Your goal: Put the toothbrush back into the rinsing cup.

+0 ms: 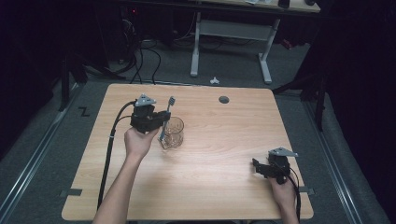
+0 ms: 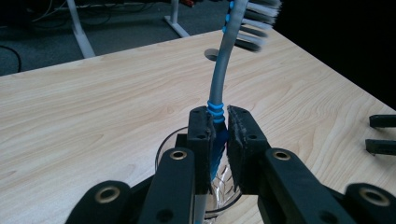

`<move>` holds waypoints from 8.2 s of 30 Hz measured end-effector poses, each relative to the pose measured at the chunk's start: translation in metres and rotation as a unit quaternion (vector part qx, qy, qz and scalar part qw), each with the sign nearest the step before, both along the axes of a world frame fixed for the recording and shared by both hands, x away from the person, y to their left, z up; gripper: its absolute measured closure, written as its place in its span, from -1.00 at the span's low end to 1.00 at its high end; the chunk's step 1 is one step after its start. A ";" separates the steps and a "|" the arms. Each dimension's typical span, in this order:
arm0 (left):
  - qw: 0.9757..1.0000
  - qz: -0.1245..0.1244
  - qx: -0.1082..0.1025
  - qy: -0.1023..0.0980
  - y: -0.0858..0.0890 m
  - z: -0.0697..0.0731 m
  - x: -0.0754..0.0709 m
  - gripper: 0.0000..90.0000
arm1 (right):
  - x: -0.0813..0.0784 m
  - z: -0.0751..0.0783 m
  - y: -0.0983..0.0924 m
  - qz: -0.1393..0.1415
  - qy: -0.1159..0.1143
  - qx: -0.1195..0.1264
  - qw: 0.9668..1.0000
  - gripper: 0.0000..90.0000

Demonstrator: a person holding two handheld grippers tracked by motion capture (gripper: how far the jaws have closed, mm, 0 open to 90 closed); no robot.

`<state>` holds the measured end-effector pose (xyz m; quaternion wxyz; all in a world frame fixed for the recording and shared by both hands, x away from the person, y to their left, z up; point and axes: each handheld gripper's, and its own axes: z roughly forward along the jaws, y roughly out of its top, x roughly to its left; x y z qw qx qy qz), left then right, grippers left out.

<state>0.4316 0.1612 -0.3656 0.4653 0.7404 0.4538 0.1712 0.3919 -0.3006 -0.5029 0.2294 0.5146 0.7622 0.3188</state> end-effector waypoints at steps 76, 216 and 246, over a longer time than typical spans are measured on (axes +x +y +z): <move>0.999 0.031 -0.008 0.022 0.014 -0.036 -0.018 0.77 | 0.000 0.000 0.000 0.000 -0.001 0.000 1.000 -0.46; 0.994 0.112 -0.001 -0.004 0.062 -0.048 -0.089 0.13 | 0.000 0.000 0.000 0.000 0.000 0.000 1.000 -0.46; 0.991 0.130 -0.002 0.013 0.072 -0.066 -0.102 0.13 | 0.000 0.000 0.000 0.000 0.000 0.000 1.000 -0.46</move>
